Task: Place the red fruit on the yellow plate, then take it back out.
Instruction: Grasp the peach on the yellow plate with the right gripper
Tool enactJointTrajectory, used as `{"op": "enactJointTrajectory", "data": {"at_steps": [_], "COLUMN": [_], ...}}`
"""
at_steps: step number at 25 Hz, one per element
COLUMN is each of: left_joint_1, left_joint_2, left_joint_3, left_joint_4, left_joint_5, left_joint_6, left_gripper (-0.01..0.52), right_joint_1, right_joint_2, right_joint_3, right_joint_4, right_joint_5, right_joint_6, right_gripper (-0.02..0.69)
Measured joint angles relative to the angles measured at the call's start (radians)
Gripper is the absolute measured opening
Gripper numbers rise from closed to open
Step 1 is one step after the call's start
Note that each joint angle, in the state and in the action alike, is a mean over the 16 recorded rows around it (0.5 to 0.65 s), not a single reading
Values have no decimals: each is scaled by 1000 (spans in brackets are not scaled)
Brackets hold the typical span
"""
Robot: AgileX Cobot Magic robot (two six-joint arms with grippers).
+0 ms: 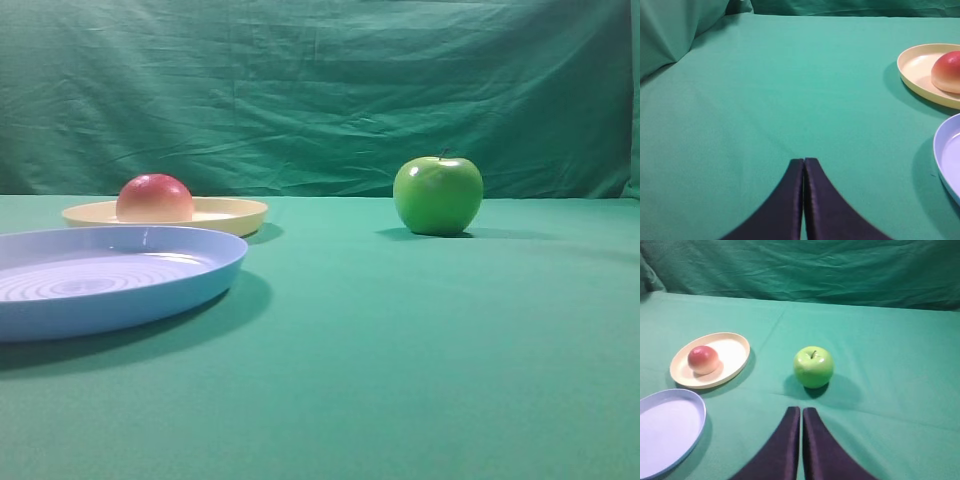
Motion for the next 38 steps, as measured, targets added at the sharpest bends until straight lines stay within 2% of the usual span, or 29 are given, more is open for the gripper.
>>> {"op": "enactJointTrajectory", "data": {"at_steps": [7, 14, 21, 30, 38], "left_joint_1": [0, 0, 0, 0, 0], "left_joint_2": [0, 0, 0, 0, 0], "left_joint_3": [0, 0, 0, 0, 0], "left_joint_4": [0, 0, 0, 0, 0], "left_joint_5": [0, 0, 0, 0, 0], "left_joint_6": [0, 0, 0, 0, 0], "left_gripper": [0, 0, 0, 0, 0], "right_joint_1": [19, 35, 112, 290, 436], "right_joint_2": [206, 495, 807, 1136, 1379], "right_joint_3": [-110, -341, -627, -957, -1203], "right_joint_4": [124, 121, 5, -198, -287], "right_joint_5": [33, 122, 181, 206, 213], "right_joint_6": [-160, -218, -133, -7, -2], "right_gripper": [0, 0, 0, 0, 0]}}
